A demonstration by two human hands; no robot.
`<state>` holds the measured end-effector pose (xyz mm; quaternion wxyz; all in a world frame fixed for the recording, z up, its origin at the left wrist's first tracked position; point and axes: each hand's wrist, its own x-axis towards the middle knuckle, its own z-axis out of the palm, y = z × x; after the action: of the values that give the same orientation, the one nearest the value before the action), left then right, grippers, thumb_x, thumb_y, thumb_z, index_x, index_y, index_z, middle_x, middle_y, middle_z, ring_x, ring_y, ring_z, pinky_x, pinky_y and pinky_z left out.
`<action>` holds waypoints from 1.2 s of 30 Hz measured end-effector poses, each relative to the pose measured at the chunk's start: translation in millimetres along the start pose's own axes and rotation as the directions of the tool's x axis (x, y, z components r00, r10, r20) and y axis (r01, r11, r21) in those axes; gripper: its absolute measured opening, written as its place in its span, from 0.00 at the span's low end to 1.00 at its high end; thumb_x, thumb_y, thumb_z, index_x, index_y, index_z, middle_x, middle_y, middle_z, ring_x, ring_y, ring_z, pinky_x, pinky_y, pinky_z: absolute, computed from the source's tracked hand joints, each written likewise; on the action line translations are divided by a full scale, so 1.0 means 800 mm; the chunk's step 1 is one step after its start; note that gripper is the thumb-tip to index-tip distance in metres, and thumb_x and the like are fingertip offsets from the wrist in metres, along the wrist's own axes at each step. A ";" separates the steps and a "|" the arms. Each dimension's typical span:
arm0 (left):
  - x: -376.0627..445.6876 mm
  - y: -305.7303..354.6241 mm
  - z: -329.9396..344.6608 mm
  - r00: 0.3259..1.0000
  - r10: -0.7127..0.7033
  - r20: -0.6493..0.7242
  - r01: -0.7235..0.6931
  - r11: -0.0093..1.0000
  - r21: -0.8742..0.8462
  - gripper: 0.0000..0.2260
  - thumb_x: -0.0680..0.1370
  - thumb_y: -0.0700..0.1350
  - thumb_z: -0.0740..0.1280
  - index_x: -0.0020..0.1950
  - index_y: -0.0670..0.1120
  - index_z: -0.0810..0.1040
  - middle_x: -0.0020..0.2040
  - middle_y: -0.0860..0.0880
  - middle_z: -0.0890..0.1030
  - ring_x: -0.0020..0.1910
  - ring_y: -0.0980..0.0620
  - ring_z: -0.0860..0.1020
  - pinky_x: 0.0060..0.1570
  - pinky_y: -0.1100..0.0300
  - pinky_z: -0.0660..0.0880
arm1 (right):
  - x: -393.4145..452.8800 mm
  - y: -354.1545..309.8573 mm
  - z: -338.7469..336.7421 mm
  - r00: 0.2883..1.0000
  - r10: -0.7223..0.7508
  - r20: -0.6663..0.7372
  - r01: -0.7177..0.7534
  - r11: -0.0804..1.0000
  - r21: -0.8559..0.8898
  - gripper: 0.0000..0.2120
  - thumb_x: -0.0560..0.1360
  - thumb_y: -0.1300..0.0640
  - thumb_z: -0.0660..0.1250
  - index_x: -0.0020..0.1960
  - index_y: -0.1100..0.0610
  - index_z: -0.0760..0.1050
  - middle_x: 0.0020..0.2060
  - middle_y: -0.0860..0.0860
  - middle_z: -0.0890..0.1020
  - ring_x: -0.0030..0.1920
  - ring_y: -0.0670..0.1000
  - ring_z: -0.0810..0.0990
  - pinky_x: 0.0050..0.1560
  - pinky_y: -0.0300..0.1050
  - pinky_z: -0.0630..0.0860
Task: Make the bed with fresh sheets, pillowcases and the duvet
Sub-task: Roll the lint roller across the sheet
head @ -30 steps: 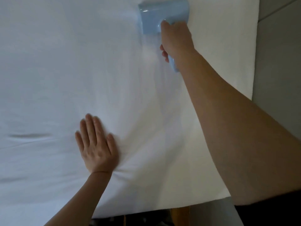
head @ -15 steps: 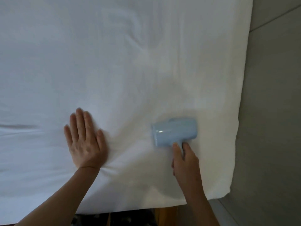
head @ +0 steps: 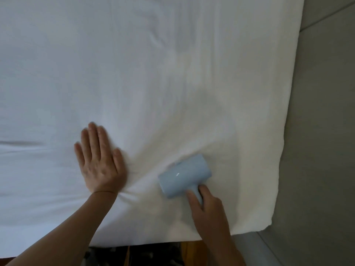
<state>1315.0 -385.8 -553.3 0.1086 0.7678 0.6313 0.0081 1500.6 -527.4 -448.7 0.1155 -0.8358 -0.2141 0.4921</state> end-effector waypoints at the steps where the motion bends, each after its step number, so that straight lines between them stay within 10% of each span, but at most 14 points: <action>1: 0.000 0.000 0.000 1.000 -0.003 0.000 0.003 1.000 0.000 0.27 0.80 0.50 0.49 0.78 0.40 0.55 0.78 0.42 0.55 0.78 0.44 0.51 0.76 0.48 0.45 | 0.015 -0.017 0.002 0.999 -0.038 0.005 0.038 0.999 -0.022 0.14 0.74 0.39 0.56 0.44 0.48 0.71 0.25 0.49 0.73 0.27 0.47 0.74 0.26 0.41 0.63; 6: 0.001 0.000 0.002 1.000 -0.001 0.005 0.001 1.000 0.003 0.28 0.80 0.51 0.49 0.77 0.39 0.56 0.78 0.41 0.56 0.77 0.43 0.52 0.76 0.48 0.45 | 0.105 -0.148 0.013 0.980 -0.201 -0.015 0.195 0.965 -0.175 0.16 0.80 0.45 0.55 0.58 0.56 0.71 0.46 0.62 0.80 0.50 0.63 0.77 0.42 0.50 0.67; 15: 0.003 -0.002 0.003 1.000 -0.006 0.017 0.006 1.000 -0.006 0.27 0.80 0.51 0.47 0.78 0.41 0.52 0.78 0.44 0.53 0.78 0.45 0.51 0.76 0.48 0.45 | 0.204 -0.332 0.040 0.939 -0.331 -0.092 0.307 0.929 -0.204 0.19 0.82 0.46 0.51 0.60 0.58 0.73 0.55 0.56 0.80 0.57 0.57 0.78 0.47 0.44 0.68; 29: 0.002 -0.002 0.002 1.000 -0.009 0.026 0.009 1.000 -0.006 0.28 0.80 0.51 0.49 0.77 0.40 0.56 0.78 0.41 0.56 0.77 0.43 0.52 0.76 0.49 0.44 | 0.044 -0.064 0.001 0.995 -0.097 -0.013 0.092 0.971 -0.220 0.17 0.79 0.43 0.56 0.59 0.53 0.72 0.35 0.54 0.79 0.41 0.58 0.79 0.36 0.47 0.67; 36: 0.001 -0.001 0.002 1.000 -0.011 0.017 0.011 1.000 -0.004 0.28 0.80 0.51 0.49 0.77 0.40 0.56 0.78 0.41 0.56 0.77 0.43 0.52 0.76 0.49 0.44 | -0.014 0.013 -0.004 0.997 0.065 -0.037 -0.068 0.993 -0.092 0.10 0.76 0.43 0.61 0.39 0.45 0.68 0.23 0.49 0.75 0.29 0.49 0.77 0.29 0.37 0.68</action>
<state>1314.4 -384.9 -555.3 0.1154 0.7640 0.6348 0.0022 1501.3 -542.0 -442.7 0.0635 -0.8552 -0.2072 0.4708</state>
